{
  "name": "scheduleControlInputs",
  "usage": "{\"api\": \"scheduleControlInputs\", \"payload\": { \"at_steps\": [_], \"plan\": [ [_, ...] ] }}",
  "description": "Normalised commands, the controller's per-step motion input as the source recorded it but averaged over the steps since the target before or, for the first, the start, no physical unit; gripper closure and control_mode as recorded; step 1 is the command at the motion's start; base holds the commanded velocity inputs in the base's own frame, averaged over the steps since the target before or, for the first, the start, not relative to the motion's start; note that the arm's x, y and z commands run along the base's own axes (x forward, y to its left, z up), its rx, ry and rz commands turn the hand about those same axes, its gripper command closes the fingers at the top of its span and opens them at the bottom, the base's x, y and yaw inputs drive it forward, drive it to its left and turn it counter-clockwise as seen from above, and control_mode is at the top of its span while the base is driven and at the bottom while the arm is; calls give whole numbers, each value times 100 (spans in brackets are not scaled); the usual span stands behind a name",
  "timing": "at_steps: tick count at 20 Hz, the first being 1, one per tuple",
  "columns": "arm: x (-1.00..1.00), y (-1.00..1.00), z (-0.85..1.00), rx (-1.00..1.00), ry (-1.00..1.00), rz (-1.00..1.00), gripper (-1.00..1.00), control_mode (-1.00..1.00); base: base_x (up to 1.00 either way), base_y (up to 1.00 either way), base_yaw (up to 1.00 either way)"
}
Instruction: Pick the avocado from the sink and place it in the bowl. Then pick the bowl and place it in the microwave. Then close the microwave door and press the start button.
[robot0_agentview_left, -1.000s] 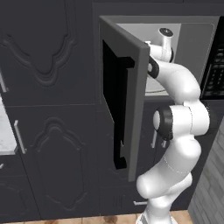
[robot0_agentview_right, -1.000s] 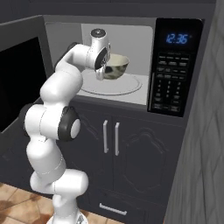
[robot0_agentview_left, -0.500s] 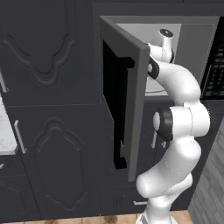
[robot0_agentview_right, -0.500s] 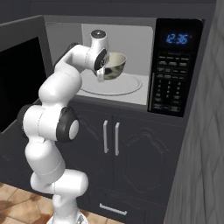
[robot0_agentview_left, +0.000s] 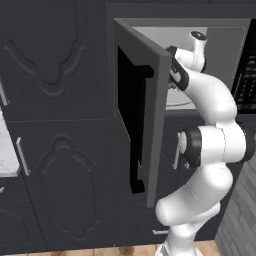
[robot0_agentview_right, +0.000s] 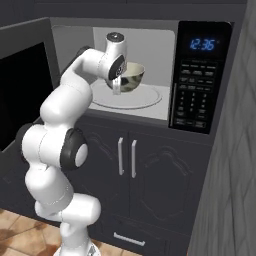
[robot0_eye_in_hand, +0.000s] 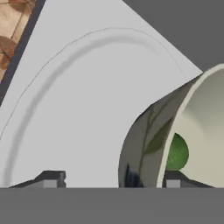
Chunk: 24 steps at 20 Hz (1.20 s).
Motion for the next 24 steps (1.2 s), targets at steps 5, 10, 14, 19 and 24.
{"api": "scheduleControlInputs", "payload": {
  "at_steps": [5, 10, 14, 19, 24],
  "plan": [
    [-100, -6, 0, 0, -12, 0, -100, -100, 0, 0, 0],
    [-100, -12, 0, 0, -15, 0, -100, -100, 0, 0, 0],
    [-100, -10, 0, 0, -14, 0, -100, -100, 0, 0, 0],
    [-100, -2, 18, 0, -16, 0, -100, -100, 0, 0, 0],
    [-100, 0, 44, 0, -19, 0, -100, -100, 0, 0, 0]
  ]
}}
